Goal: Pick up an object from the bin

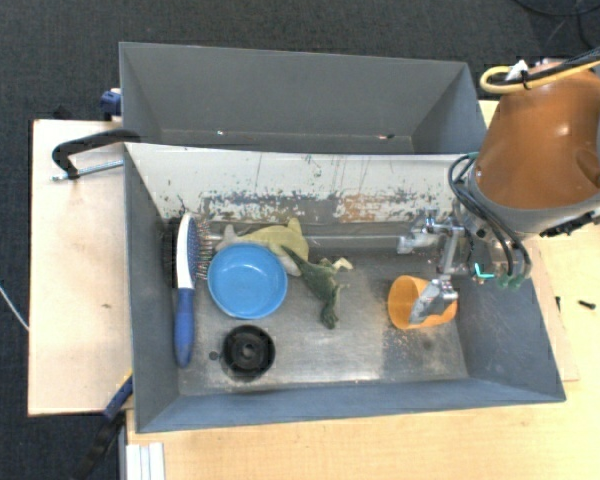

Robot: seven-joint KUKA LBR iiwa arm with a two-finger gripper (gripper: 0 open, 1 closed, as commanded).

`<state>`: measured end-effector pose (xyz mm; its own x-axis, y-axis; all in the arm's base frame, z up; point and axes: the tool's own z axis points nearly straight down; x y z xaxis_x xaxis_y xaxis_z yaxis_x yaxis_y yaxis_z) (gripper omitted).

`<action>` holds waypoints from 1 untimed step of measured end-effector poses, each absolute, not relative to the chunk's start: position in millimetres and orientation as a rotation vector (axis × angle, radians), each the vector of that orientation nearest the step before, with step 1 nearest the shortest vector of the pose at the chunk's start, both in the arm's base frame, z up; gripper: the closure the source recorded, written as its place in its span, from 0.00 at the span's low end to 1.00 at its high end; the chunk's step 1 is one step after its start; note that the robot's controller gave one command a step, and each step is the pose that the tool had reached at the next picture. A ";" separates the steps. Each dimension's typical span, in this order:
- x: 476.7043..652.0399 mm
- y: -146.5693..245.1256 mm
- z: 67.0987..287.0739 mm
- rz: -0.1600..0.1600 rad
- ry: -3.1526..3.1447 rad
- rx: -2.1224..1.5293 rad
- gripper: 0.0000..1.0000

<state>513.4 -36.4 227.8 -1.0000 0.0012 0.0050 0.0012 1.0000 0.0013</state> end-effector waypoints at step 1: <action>543.8 -124.1 81.2 -0.001 -3.134 -0.267 0.00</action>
Offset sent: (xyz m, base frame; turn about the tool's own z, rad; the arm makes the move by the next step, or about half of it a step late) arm 0.0306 -0.0935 -0.1578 0.1691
